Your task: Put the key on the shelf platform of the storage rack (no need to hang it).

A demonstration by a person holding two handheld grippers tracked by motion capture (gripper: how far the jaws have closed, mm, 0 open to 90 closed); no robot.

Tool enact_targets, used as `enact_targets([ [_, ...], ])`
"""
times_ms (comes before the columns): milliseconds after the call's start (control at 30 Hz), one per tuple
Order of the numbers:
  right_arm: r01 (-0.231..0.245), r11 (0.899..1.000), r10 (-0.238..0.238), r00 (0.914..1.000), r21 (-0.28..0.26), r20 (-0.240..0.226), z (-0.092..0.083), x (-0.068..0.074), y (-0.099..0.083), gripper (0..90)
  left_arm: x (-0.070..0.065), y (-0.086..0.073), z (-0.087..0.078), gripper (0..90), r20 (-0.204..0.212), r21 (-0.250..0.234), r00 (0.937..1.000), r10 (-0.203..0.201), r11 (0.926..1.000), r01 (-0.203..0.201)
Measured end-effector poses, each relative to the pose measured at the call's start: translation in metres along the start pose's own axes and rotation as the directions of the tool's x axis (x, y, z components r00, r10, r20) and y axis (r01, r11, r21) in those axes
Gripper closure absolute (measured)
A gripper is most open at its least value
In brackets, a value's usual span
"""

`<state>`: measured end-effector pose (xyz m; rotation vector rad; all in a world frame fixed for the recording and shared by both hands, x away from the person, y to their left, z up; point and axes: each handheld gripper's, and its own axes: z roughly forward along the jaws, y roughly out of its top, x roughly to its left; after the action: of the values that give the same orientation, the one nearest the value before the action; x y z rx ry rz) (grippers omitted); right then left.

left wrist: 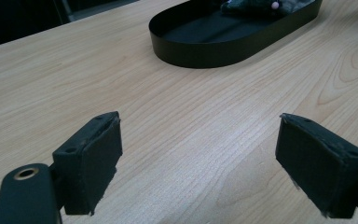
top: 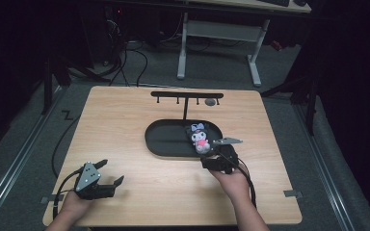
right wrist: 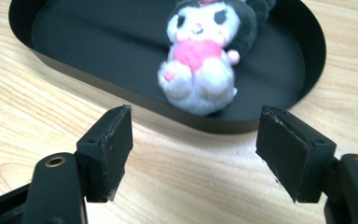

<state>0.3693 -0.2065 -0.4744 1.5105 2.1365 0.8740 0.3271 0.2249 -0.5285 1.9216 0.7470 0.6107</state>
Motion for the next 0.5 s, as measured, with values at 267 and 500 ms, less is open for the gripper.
enact_targets([
  [267, 0.009, 0.998, -0.007, 0.9998, -0.066, 0.021, -0.009, -0.005, -0.032, 24.8, 0.000, 0.000, 0.000, 15.5, -0.002, 0.001, 1.0000, 0.002, 1.0000, -0.002],
  [500, 0.031, 0.990, -0.029, 0.9993, -0.141, 0.022, -0.017, 0.003, -0.064, 21.7, 0.000, 0.000, 0.000, 15.5, -0.001, 0.000, 1.0000, 0.000, 1.0000, 0.000],
])
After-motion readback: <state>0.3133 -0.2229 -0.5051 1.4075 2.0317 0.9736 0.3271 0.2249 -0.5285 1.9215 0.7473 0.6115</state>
